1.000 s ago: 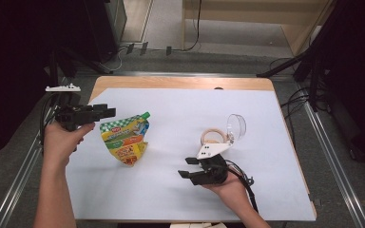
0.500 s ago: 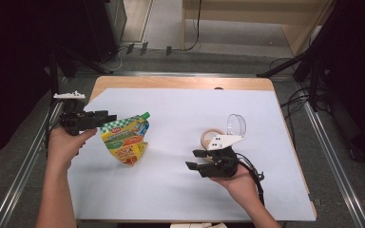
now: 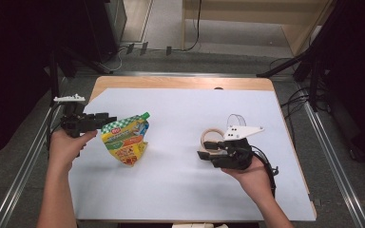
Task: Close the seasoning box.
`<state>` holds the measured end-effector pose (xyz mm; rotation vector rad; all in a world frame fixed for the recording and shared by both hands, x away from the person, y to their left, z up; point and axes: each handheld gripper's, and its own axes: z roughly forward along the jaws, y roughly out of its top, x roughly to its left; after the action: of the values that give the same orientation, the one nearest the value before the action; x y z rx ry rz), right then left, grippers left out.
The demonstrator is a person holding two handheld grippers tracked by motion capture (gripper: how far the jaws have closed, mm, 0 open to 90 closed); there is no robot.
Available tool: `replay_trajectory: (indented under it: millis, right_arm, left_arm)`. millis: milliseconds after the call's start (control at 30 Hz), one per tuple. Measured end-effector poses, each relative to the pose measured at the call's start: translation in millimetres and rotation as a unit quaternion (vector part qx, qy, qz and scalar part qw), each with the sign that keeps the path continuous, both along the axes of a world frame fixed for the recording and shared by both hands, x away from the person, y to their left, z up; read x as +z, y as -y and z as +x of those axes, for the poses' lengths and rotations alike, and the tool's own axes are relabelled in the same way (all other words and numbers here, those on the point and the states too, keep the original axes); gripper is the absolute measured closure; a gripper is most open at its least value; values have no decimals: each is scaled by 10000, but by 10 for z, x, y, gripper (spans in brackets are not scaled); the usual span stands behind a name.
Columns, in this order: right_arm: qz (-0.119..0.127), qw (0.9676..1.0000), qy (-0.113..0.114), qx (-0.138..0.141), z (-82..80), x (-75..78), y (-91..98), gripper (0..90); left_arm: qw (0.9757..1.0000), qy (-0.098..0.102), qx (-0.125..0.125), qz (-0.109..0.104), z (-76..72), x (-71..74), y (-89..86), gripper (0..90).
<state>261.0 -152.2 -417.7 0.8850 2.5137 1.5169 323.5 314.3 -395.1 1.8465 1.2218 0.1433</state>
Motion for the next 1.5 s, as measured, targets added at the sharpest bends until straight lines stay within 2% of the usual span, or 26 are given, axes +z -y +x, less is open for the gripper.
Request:
replay_trajectory:
  millis: [200,600,700,800,900,1167,1267,1500]
  right_arm:
    - [54,9999,27,-140,25,69,151,633]
    - [-85,9990,154,-404,30,175,440,850]
    - [-106,9991,75,-405,18,144,504,893]
    - [-138,9992,-27,-373,17,118,564,900]
    - [-177,9992,27,-365,0,110,622,900]
    - [-185,9985,-103,-505,-19,52,832,900]
    - [-266,9983,-55,-521,-20,36,887,900]
    - [-295,9958,-188,-850,79,-74,1029,900]
  left_arm:
    - [9998,-15,-44,184,-9,-67,-5,447]
    - [9996,-67,-121,233,-5,-144,29,446]
    - [9996,-18,-140,231,-23,-130,37,445]
    - [9997,5,-126,218,-34,-121,23,445]
    - [9997,-3,-102,212,-40,-122,10,445]
    - [9998,24,-72,175,-46,-121,-11,441]
    - [9997,12,-78,213,-45,-123,-4,440]
    - [9996,-26,-108,250,-34,-140,24,437]
